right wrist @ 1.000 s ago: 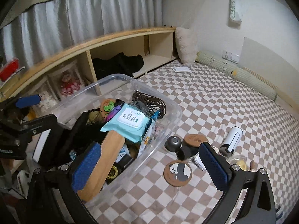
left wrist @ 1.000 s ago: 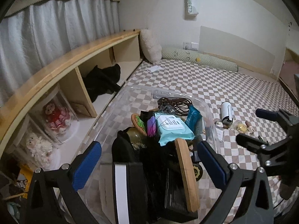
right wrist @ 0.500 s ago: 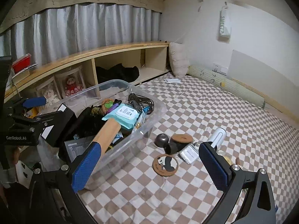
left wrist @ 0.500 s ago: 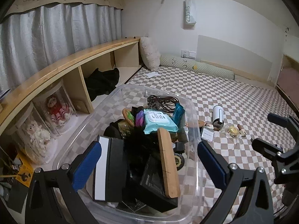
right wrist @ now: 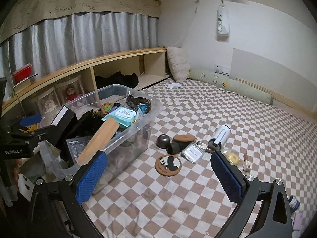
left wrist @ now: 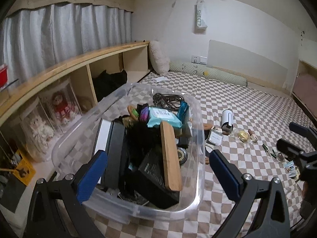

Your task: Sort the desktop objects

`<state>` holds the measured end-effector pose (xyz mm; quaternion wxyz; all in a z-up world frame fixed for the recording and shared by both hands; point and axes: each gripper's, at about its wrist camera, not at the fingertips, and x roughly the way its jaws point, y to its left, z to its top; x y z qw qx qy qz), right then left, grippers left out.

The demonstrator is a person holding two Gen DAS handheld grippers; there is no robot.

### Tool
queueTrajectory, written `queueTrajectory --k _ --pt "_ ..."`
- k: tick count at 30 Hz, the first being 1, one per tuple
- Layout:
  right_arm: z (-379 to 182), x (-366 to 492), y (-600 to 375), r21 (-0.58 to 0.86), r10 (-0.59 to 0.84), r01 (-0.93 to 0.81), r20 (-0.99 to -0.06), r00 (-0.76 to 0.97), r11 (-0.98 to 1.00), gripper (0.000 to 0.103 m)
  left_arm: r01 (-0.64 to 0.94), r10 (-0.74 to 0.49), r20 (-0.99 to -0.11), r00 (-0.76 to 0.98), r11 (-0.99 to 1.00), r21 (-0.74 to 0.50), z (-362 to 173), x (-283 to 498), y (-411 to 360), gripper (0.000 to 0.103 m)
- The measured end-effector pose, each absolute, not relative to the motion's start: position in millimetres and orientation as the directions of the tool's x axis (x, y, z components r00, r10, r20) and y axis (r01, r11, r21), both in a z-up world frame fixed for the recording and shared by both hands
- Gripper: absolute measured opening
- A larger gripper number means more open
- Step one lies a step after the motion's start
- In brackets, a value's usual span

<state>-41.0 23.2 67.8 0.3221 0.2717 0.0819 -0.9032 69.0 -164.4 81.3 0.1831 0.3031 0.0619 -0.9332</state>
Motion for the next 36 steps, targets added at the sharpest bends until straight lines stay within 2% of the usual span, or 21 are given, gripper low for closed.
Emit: queueTrajectory --k 7,18,36 --pt "62 -41 50 0.042 -0.527 0.596 -0.522 -0.671 -0.802 0.103 0.379 -0.311 -0.587 -0.748 -0.925 0.007 64 73 -156 0.103" --pt "51 -38 68 0.021 -0.513 0.583 -0.501 -0.697 -0.812 0.103 0.360 -0.323 -0.536 -0.780 -0.932 0.039 65 82 -139 0.103" --pt "45 -36 67 0.024 -0.516 0.589 -0.510 -0.688 -0.808 0.103 0.356 -0.335 -0.551 -0.764 -0.932 0.072 56 78 -135 0.103"
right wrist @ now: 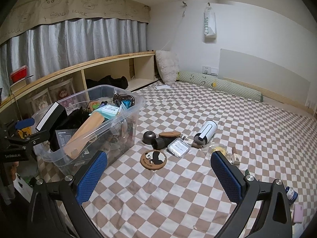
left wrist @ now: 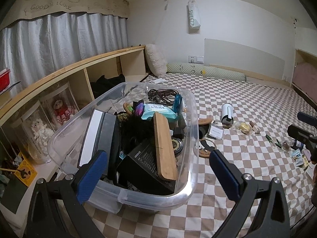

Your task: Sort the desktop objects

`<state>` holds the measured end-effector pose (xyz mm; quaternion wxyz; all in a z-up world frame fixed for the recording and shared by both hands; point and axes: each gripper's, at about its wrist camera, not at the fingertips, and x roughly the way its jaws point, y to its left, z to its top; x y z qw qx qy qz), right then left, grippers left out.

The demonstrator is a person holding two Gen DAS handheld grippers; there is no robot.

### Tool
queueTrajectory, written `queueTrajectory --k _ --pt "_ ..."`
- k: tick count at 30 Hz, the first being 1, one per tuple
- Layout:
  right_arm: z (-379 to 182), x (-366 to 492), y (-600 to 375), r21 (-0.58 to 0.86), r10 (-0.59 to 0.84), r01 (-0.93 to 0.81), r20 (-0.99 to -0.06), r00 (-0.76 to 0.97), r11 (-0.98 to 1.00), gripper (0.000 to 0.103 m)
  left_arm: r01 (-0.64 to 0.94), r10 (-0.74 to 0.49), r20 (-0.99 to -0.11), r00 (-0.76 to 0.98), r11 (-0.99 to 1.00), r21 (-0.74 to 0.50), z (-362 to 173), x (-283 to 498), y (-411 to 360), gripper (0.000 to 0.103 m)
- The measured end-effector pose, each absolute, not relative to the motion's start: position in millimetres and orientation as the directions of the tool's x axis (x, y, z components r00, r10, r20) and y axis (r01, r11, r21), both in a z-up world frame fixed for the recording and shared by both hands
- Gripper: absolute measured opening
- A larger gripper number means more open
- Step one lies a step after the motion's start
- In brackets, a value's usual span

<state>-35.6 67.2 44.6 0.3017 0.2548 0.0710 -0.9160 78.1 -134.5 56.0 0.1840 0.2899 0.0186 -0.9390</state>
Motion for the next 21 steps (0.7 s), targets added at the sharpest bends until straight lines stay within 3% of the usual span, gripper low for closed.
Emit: queueTrajectory --k 21 --pt "39.4 -36.9 64.8 0.019 -0.507 0.589 -0.530 -0.679 -0.808 0.103 0.354 -0.343 -0.543 -0.767 -0.931 0.088 51.3 80.1 -133.1 0.103"
